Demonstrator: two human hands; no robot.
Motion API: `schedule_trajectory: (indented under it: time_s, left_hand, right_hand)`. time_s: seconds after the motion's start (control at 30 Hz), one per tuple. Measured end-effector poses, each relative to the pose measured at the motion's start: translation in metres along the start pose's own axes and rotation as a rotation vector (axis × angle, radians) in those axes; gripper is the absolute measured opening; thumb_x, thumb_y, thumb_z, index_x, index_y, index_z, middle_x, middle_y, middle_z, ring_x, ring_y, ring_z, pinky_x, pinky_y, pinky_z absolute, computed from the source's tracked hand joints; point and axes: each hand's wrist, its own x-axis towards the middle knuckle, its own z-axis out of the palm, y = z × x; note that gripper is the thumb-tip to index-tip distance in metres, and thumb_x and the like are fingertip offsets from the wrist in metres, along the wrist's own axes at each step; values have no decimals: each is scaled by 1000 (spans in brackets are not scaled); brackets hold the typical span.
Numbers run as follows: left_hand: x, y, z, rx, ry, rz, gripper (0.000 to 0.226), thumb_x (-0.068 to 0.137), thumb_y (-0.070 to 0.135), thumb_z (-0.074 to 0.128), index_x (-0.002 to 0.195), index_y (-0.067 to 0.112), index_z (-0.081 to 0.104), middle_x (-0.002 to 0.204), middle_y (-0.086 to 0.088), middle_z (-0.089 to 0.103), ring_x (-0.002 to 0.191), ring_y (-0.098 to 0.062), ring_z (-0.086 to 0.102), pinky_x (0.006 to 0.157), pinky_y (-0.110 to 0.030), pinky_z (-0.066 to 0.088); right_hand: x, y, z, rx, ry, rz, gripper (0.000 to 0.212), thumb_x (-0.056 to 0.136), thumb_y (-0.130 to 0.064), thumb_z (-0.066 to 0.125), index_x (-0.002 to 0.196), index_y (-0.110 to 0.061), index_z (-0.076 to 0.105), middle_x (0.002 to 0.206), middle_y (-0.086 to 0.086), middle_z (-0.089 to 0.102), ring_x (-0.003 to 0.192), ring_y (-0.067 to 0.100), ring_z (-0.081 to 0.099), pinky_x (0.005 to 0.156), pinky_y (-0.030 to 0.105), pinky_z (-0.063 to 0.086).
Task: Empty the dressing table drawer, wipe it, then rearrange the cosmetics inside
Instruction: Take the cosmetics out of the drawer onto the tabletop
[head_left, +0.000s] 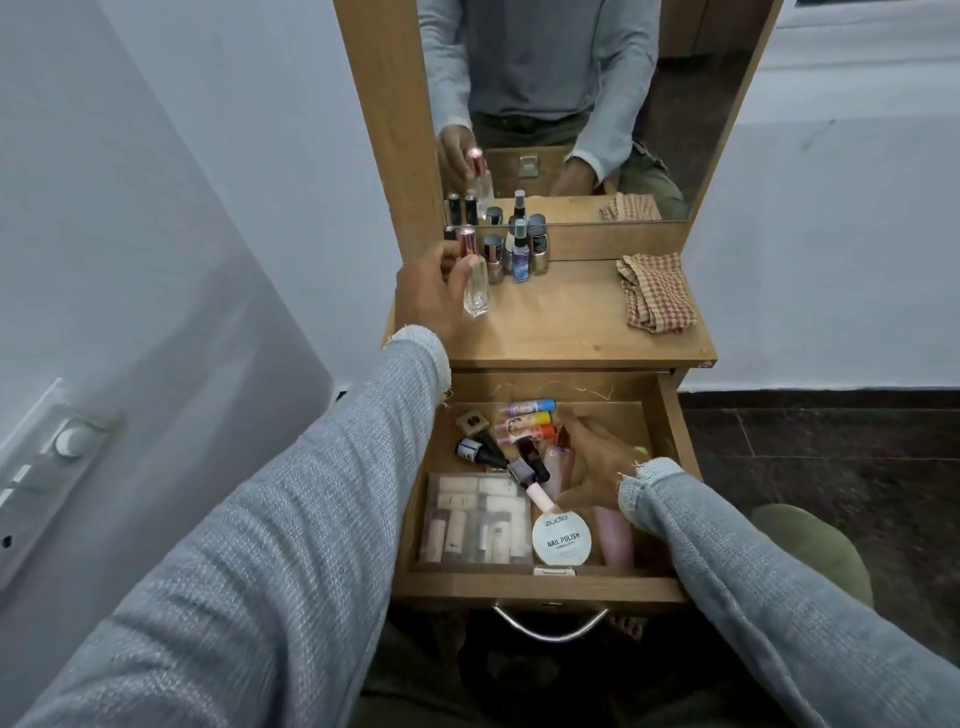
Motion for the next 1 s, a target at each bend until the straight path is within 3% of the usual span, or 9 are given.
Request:
schedule_trajectory:
  time_s: [0.13,0.37,0.53,0.8,1.0]
  left_hand:
    - [4,0,13,10,-16,-5,20,94,24,61,108,11,65,92,6,65,84,-11,62,79,-23,50]
    - [14,4,25,33,-17,18,20,94,26,61,107,11,64,96,0,69,85,-13,63,78,-26,52]
    - [15,-3,32,48,55,33,23,92,30,63,106,12,65,97,0,68,86,-14,62,80,-33,55]
    - [15,-7,38,56,73,51,25,88,31,68,106,13,65,100,0,65,88,-14,60,80,-35,55]
    - [15,-6,37,6,72,21,25,86,29,70,104,13,66,95,1,67,85,-12,62,77,-33,56]
  right_hand:
    - [1,3,2,17,32,13,126,63,-33,84,149,-24,-8,147,6,29,132,25,36,108,41,37]
    - [6,3,1,8,44,40,111,59,-32,87,146,-14,21,143,5,32,131,23,37,107,36,37]
    - [12,5,4,18,38,81,99,52,-33,89,135,-19,38,136,3,36,123,26,45,103,40,43]
    - [11,4,6,70,78,112,115,44,-33,92,138,-20,27,129,8,46,118,28,48,99,42,44]
    - [6,3,10,230,100,75,102,54,-15,89,131,-24,22,99,1,66,83,21,68,79,42,57]
